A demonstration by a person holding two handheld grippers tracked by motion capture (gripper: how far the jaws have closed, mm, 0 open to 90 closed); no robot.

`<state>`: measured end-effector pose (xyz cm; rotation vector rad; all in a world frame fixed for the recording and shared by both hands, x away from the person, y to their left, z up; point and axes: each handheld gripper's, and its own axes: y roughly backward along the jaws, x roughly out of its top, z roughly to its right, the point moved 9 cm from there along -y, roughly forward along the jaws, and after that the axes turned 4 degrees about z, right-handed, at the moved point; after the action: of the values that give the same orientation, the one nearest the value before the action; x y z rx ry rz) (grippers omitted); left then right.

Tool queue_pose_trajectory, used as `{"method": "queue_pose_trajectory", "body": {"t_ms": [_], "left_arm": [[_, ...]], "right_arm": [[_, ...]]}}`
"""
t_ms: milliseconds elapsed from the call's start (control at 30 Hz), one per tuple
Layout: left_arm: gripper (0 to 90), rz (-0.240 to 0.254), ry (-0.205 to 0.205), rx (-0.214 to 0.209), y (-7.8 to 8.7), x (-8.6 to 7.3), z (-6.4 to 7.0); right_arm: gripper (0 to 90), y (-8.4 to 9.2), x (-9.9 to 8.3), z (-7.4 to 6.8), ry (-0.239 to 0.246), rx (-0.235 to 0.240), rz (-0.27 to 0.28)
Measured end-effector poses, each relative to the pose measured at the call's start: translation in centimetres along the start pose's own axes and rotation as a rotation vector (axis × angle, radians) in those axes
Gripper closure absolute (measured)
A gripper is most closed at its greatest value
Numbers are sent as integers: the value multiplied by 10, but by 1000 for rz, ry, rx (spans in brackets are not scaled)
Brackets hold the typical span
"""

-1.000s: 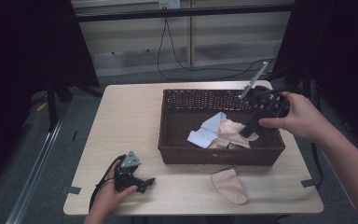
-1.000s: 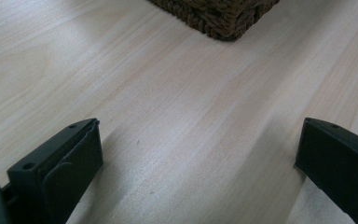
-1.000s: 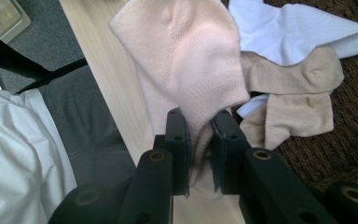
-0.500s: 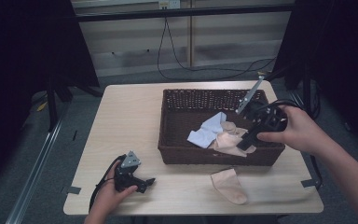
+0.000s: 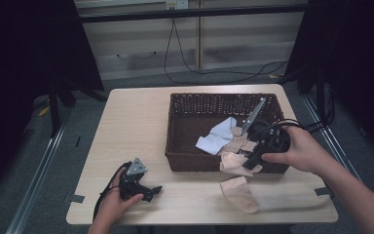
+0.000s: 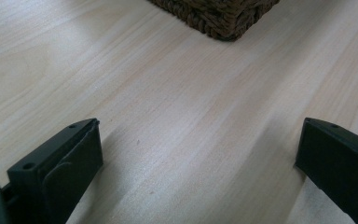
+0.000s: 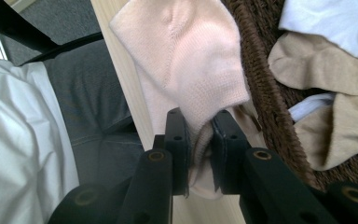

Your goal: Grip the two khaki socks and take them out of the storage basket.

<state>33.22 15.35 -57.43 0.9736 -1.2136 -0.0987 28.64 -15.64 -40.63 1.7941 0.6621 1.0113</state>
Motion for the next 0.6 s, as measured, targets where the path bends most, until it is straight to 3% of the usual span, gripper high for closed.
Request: {"method": "queue_pose_trajectory", "body": {"t_ms": [300, 600], "left_arm": [[0, 0, 0, 0, 0, 0, 0], [0, 0, 0, 0, 0, 0, 0]], "right_arm": [[783, -33, -4, -2, 43, -34, -43], [781, -61, -4, -4, 73, -14, -64]]}}
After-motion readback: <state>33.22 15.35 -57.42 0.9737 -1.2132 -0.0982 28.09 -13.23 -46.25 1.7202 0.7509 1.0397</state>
